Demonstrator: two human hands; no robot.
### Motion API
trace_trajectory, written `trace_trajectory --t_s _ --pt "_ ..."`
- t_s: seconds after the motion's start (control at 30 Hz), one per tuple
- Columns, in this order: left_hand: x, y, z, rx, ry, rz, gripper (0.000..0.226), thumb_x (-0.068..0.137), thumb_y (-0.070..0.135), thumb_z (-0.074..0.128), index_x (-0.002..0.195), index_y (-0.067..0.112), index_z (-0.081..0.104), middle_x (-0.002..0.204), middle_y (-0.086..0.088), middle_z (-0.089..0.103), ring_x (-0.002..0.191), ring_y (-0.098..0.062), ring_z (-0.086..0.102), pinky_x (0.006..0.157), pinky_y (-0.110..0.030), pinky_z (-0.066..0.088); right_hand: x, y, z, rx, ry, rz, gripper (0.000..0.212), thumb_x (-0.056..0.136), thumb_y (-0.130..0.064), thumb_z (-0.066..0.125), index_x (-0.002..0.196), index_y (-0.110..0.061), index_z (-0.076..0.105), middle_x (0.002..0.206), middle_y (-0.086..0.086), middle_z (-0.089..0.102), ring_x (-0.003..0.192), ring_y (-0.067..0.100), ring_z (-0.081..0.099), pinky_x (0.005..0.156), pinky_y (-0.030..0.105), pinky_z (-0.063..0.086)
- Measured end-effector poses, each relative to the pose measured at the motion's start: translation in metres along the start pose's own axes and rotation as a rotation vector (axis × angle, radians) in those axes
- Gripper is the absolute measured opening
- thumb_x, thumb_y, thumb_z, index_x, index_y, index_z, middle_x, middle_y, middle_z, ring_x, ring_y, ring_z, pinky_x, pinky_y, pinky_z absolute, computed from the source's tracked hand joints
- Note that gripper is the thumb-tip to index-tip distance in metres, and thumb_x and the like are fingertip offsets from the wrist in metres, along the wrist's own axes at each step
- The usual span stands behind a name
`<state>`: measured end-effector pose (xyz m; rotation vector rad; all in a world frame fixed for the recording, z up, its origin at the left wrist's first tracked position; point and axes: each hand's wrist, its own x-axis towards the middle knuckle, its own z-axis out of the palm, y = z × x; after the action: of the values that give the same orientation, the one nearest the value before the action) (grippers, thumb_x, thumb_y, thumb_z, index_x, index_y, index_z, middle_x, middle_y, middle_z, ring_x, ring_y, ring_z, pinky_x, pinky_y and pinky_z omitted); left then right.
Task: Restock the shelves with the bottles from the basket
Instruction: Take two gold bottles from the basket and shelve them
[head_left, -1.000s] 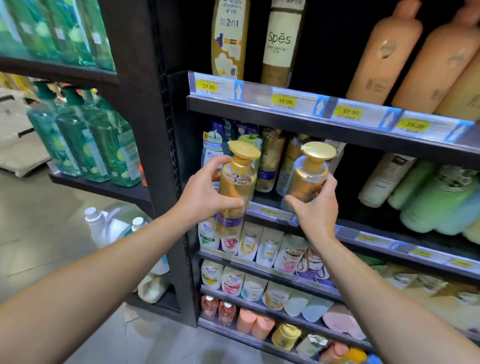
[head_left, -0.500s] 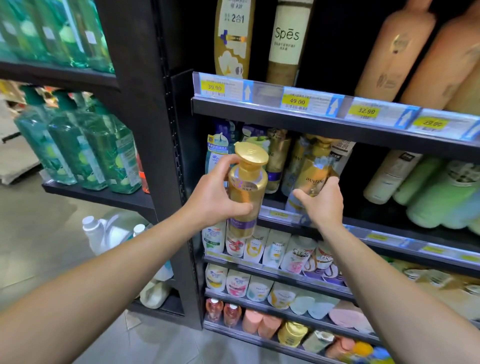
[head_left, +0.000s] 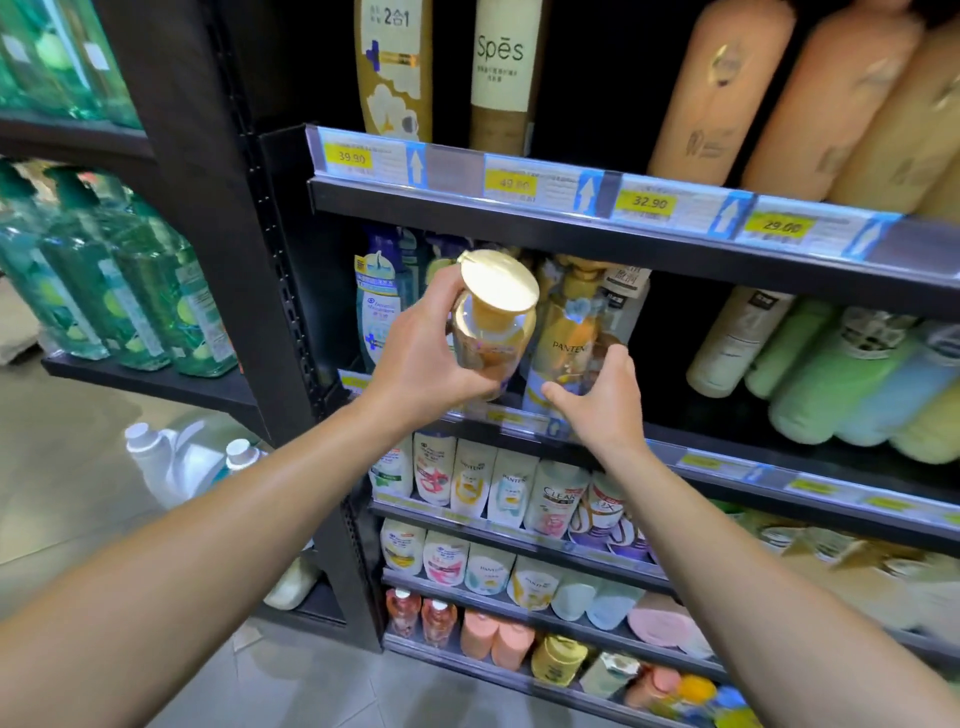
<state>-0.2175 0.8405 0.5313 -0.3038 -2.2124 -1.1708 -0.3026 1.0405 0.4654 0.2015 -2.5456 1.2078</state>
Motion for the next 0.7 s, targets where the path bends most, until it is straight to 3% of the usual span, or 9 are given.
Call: trace_trajectory --t_s 0.1,0.23,0.43,0.53,0.63,0.7 --pt "0.004 -0.004 0.015 0.017 0.008 -0.025 0.082 0.062 0.029 0.092 0.13 0.032 0.045 0.109 0.024 0.061 0.099 0.002 0.06 0.081 -0.015 0.047 -0.001 0.007 -0.009 -0.002 -0.018 -0.036 0.06 0.072 -0.037 0.083 0.114 -0.015 0.045 0.112 0.002 0.047 0.098 0.017 0.051 0.079 0.033 0.045" --pt "0.008 -0.011 0.03 0.042 0.012 -0.085 0.08 0.06 0.03 0.089 0.121 0.046 0.04 0.103 0.029 0.059 0.095 0.007 0.057 0.074 -0.004 0.039 0.0 0.017 -0.019 -0.014 -0.048 -0.056 0.071 0.074 -0.039 0.083 0.128 -0.014 0.043 0.121 0.001 0.046 0.104 0.017 0.053 0.086 0.036 0.05" --pt "0.014 -0.02 0.051 0.037 0.05 -0.18 0.077 0.056 0.035 0.08 0.124 0.037 0.044 0.113 0.016 0.058 0.106 -0.007 0.057 0.084 -0.019 0.046 0.001 0.035 -0.024 -0.048 -0.111 -0.076 0.082 0.077 -0.043 0.08 0.143 -0.014 0.038 0.134 0.004 0.048 0.121 0.02 0.05 0.093 0.03 0.044" --pt "0.02 -0.023 0.06 0.066 0.072 -0.182 0.081 0.058 0.03 0.081 0.131 0.032 0.045 0.118 0.014 0.046 0.108 -0.003 0.049 0.086 -0.013 0.042 0.001 0.04 -0.024 -0.042 -0.126 -0.093 0.084 0.078 -0.042 0.079 0.145 -0.015 0.037 0.137 0.004 0.047 0.124 0.019 0.049 0.096 0.031 0.043" --pt "0.026 -0.028 0.065 0.124 0.093 -0.218 0.083 0.062 0.022 0.085 0.135 0.027 0.046 0.119 0.013 0.045 0.104 0.002 0.045 0.079 -0.002 0.037 0.001 0.042 -0.024 -0.015 -0.119 -0.1 0.082 0.078 -0.042 0.079 0.144 -0.016 0.038 0.136 0.003 0.047 0.122 0.019 0.049 0.093 0.03 0.043" --pt "0.029 -0.029 0.066 0.157 0.111 -0.241 0.08 0.062 0.023 0.087 0.133 0.023 0.049 0.119 0.009 0.051 0.106 -0.004 0.05 0.082 -0.009 0.04 0.002 0.043 -0.024 -0.002 -0.113 -0.104 0.081 0.078 -0.042 0.079 0.143 -0.016 0.038 0.133 0.002 0.047 0.12 0.018 0.049 0.091 0.028 0.042"
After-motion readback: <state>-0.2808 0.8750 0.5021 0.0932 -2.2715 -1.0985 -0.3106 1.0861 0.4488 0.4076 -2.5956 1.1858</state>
